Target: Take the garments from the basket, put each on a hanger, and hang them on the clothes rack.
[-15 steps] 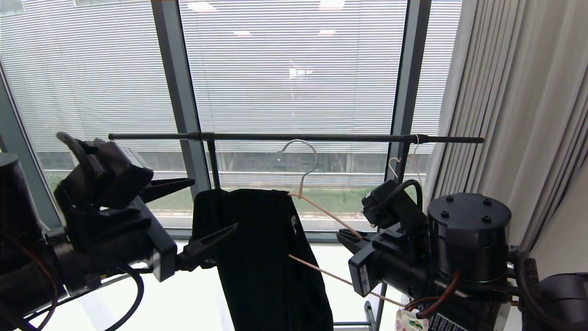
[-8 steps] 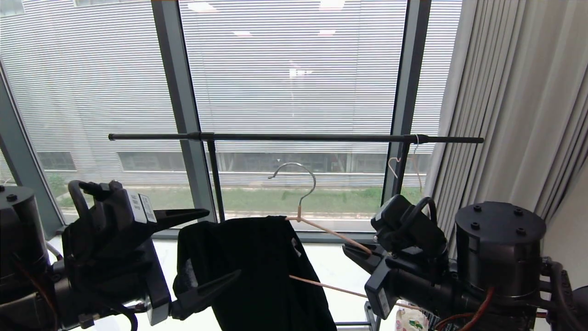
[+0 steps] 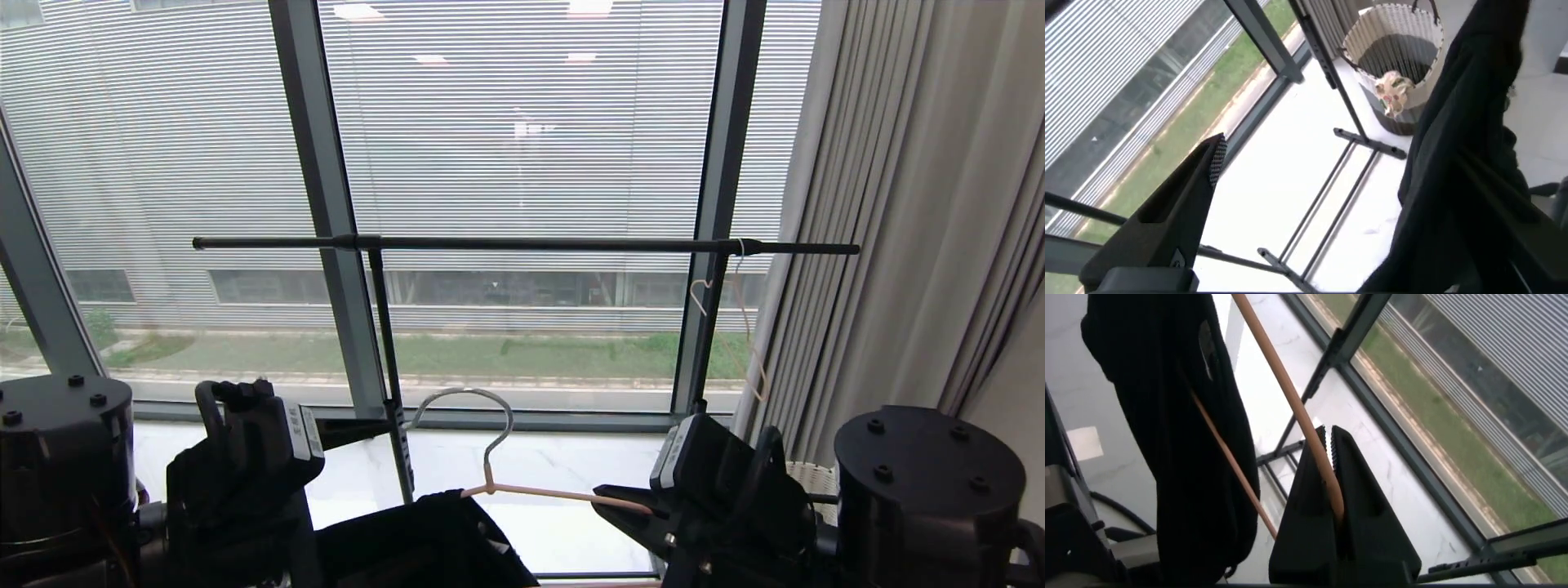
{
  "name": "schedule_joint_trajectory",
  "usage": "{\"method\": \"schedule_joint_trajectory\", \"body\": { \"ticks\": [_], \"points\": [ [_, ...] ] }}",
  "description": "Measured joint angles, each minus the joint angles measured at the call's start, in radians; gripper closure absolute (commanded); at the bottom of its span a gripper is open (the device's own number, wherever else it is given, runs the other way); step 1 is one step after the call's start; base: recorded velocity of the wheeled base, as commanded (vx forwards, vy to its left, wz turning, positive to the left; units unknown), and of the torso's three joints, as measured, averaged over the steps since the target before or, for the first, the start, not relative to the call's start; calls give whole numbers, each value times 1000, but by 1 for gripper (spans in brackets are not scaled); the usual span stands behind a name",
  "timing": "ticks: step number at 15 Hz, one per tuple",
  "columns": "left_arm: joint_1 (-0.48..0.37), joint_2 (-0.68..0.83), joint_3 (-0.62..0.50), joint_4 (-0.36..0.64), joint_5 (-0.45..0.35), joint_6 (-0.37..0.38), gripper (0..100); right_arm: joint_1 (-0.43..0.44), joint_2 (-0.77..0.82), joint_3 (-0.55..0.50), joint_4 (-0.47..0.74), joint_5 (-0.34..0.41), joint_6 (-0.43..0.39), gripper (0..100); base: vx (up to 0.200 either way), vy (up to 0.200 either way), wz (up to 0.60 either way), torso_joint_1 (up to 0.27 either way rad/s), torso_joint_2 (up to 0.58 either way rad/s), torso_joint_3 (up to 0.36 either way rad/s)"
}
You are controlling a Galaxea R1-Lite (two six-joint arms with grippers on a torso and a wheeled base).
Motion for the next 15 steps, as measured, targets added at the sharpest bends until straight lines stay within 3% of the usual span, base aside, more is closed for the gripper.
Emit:
{"method": "schedule_joint_trajectory", "body": {
  "ticks": [1,2,13,14,15],
  "points": [
    [-5,0,12,-1,0,2,0,9,-4,3,1,0,-8,100,0,0,0,0,0,0],
    [-8,1,19,-1,0,3,100,15,-9,10,1,0,-14,100,0,0,0,0,0,0],
    [-65,11,27,1,3,0,100,72,-38,50,-1,-9,-44,100,0,0,0,0,0,0],
    [-65,12,27,1,3,-1,100,73,-39,57,-2,-8,-44,0,0,0,0,0,0,0],
    [-65,13,26,0,3,-2,100,74,-39,60,-2,-7,-46,0,0,0,0,0,0,0]
  ]
}}
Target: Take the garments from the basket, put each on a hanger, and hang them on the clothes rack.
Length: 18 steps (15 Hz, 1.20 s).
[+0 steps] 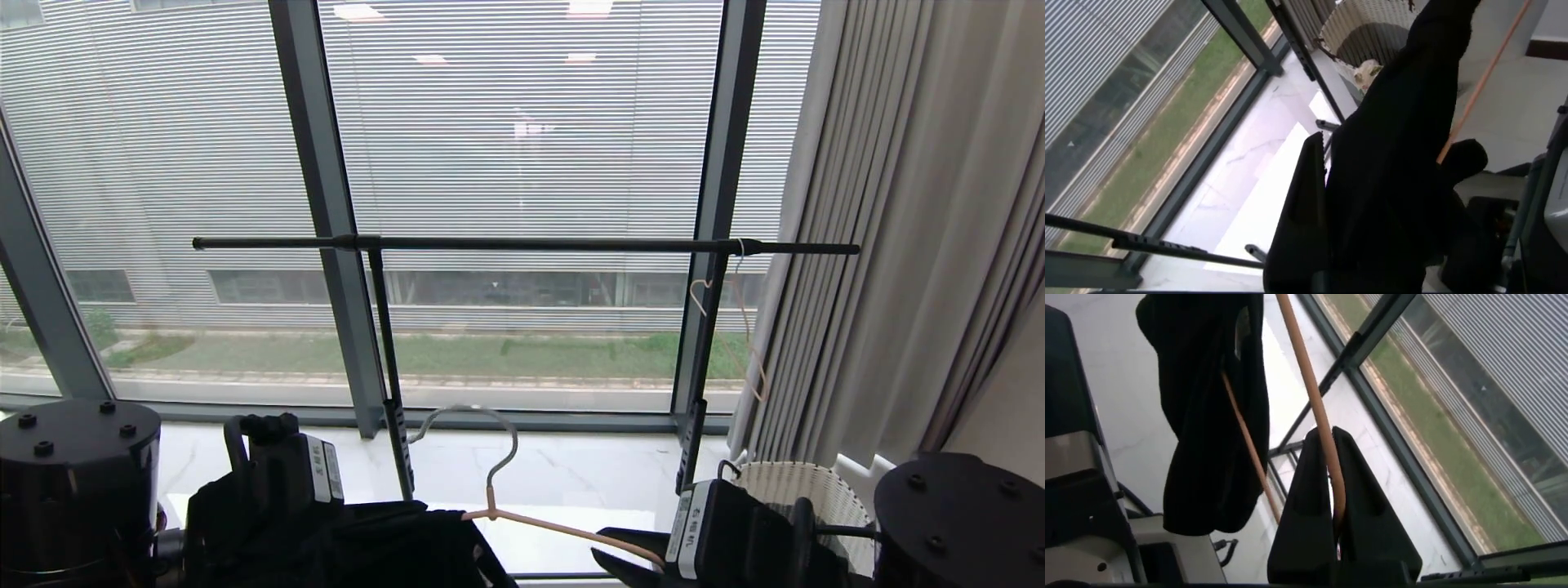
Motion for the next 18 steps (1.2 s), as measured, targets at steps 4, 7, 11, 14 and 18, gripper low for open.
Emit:
{"method": "schedule_joint_trajectory", "body": {
  "ticks": [4,7,11,14,18],
  "points": [
    [8,2,1,-1,29,0,100,-17,0,13,1,-22,3,0,0,0,0,0,0,0],
    [84,9,15,0,39,8,100,-31,-4,45,1,-29,4,0,0,0,0,0,0,0],
    [260,17,66,4,49,51,100,-36,-6,65,2,-30,4,0,0,0,0,0,0,0],
    [297,32,47,1,120,-4,100,-35,2,67,2,-27,8,0,0,0,0,0,0,0],
    [298,40,-90,0,124,-190,100,-33,45,56,2,-27,127,0,0,0,0,0,0,0]
  ]
}}
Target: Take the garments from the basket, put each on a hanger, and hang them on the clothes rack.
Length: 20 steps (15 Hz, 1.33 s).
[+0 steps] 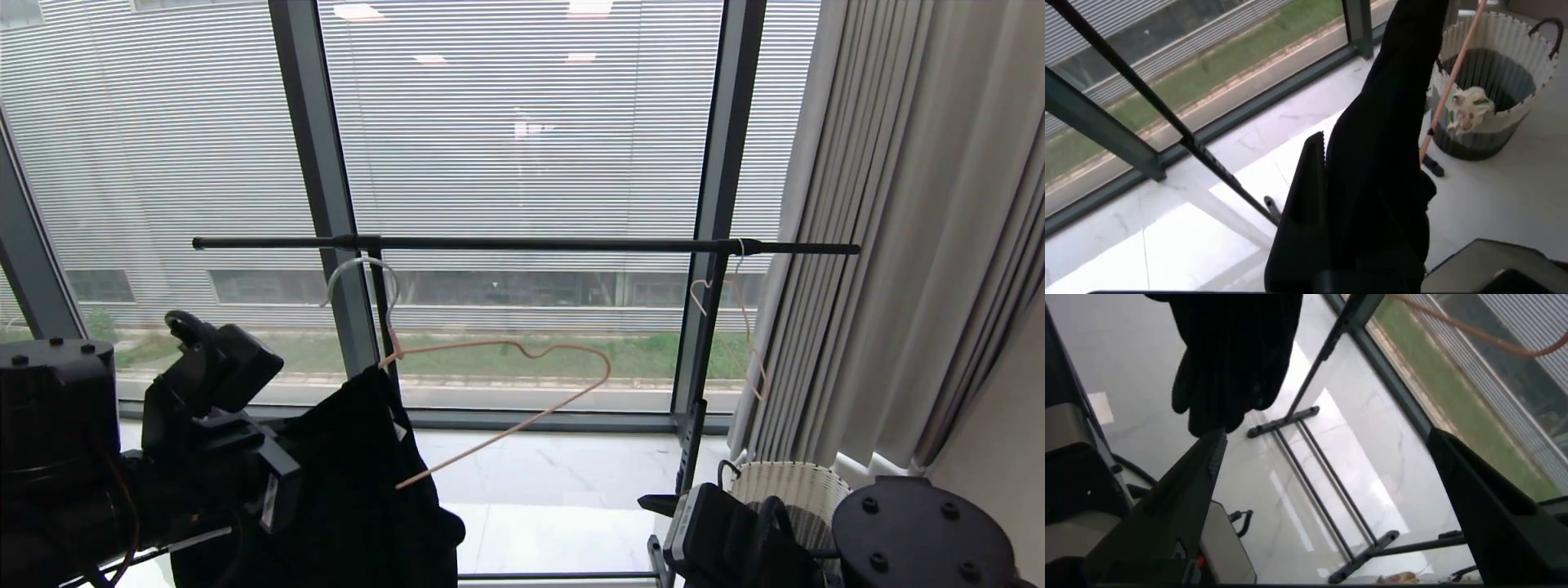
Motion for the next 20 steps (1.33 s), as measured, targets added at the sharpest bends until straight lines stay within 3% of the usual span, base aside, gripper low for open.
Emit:
{"method": "schedule_joint_trajectory", "body": {
  "ticks": [4,8,11,20],
  "points": [
    [-34,-19,-76,0,-7,2,100,8,87,-110,0,-25,213,0,0,0,0,0,0,0],
    [-101,-44,-83,0,-4,4,100,9,234,-298,0,-195,345,0,0,0,0,0,0,0],
    [-114,-49,-84,0,-4,5,100,9,296,-346,0,-221,353,0,0,0,0,0,0,0],
    [-189,-53,-84,0,1,4,100,49,335,-353,0,-224,352,0,0,0,0,0,0,0]
  ]
}}
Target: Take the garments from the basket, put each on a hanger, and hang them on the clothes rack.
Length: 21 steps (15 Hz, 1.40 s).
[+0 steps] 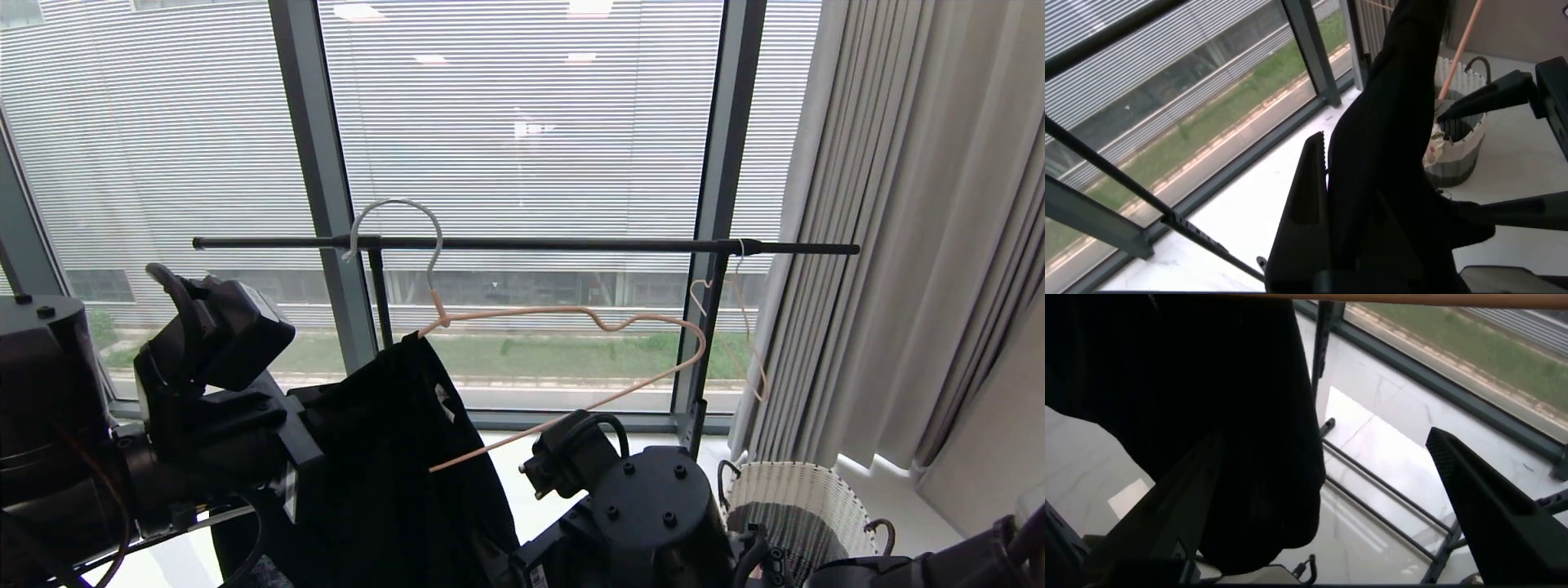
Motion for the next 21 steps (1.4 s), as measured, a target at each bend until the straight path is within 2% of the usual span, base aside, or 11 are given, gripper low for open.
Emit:
{"method": "schedule_joint_trajectory", "body": {
  "ticks": [4,8,11,13,17,21],
  "points": [
    [-11,-3,7,0,20,-1,100,25,6,1,0,-22,-2,0,0,0,0,0,0,0],
    [-37,-30,6,0,22,-2,100,19,41,6,5,-130,-6,0,0,0,0,0,0,0],
    [-33,-38,10,0,54,-3,100,-7,58,17,31,-193,-55,0,0,0,0,0,0,0],
    [-14,-38,26,1,110,1,100,-50,50,56,32,-238,-88,0,0,0,0,0,0,0],
    [22,-47,65,1,114,7,100,-177,-39,146,31,-254,-106,0,0,0,0,0,0,0],
    [18,-53,86,1,106,51,100,-369,-150,204,31,-252,-177,0,0,0,0,0,0,0]
  ]
}}
